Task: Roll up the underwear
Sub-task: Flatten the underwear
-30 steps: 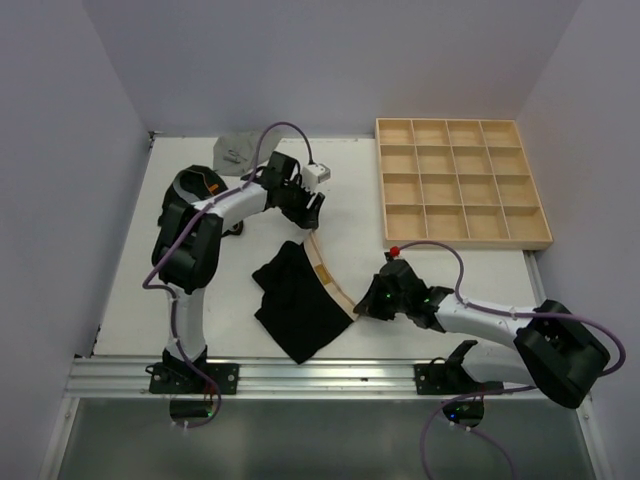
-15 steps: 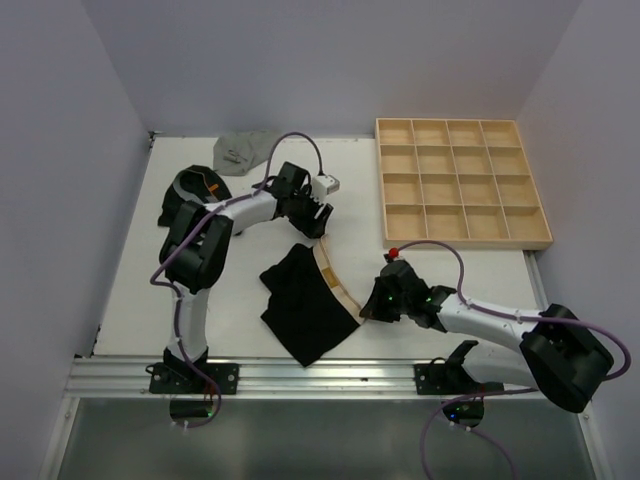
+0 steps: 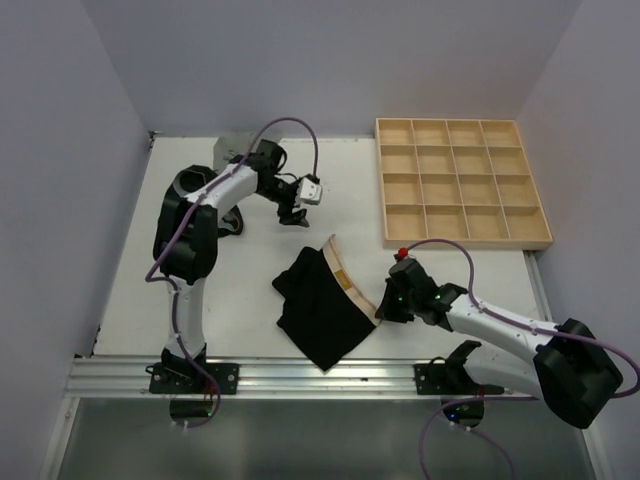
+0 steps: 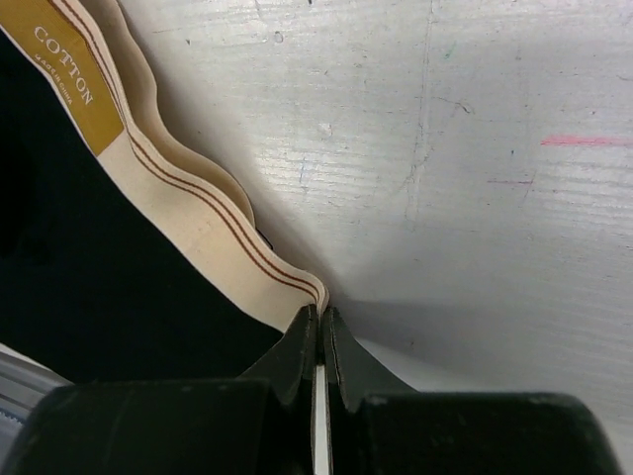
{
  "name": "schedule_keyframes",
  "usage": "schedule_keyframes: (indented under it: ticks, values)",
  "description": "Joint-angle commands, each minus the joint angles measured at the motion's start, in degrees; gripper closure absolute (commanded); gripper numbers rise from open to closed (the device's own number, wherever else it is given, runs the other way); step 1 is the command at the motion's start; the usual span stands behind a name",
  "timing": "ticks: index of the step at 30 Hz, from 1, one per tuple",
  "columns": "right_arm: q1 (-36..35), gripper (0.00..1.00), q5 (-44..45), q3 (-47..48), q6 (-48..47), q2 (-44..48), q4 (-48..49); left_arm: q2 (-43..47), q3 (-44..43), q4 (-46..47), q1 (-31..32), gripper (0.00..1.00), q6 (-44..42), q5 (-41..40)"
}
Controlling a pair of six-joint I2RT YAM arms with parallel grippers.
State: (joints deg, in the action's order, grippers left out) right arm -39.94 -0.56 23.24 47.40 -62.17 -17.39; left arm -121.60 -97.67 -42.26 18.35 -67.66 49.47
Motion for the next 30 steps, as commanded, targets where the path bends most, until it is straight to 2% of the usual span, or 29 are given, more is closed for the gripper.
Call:
schedule_keyframes:
  ticks: [1,4,10,14,22,25,26,30]
  values:
    - [0.2,1.00,0.7,1.6,-2.0,-1.8,-1.1,1.9,2.6,-5.2,4.7,0.31,-20.8,0.4]
    - [0.3,1.00,0.8,2.6,-3.0,-3.2,-1.1,1.4,2.7,-5.9,7.4,0.31,-27.0,-3.4]
    - [0.2,1.00,-0.9,3.4,-3.7,-4.2,-1.2,0.5,2.7,-7.2,10.5,0.30,-35.7,-3.1]
    - [0.4,1.00,-1.2,3.6,-3.8,-4.5,-1.2,-1.1,2.8,-12.2,14.1,0.32,-44.5,-11.4]
    - [0.7,1.00,-1.7,3.4,-3.5,-4.4,-0.5,-2.4,2.9,-14.3,16.0,0.39,-50.3,-17.7]
    - [0.9,1.00,-1.6,3.4,-4.0,-3.5,-0.6,-2.9,3.4,-13.6,17.2,0.56,-49.5,-21.0]
    - [1.0,1.00,-1.3,3.7,-4.2,-3.1,-1.2,-2.9,3.3,-14.0,17.5,0.69,-49.0,-22.6]
    - [1.7,1.00,0.4,5.6,-6.3,-0.3,-3.7,-2.0,2.8,-14.3,17.1,0.95,-40.7,-26.6]
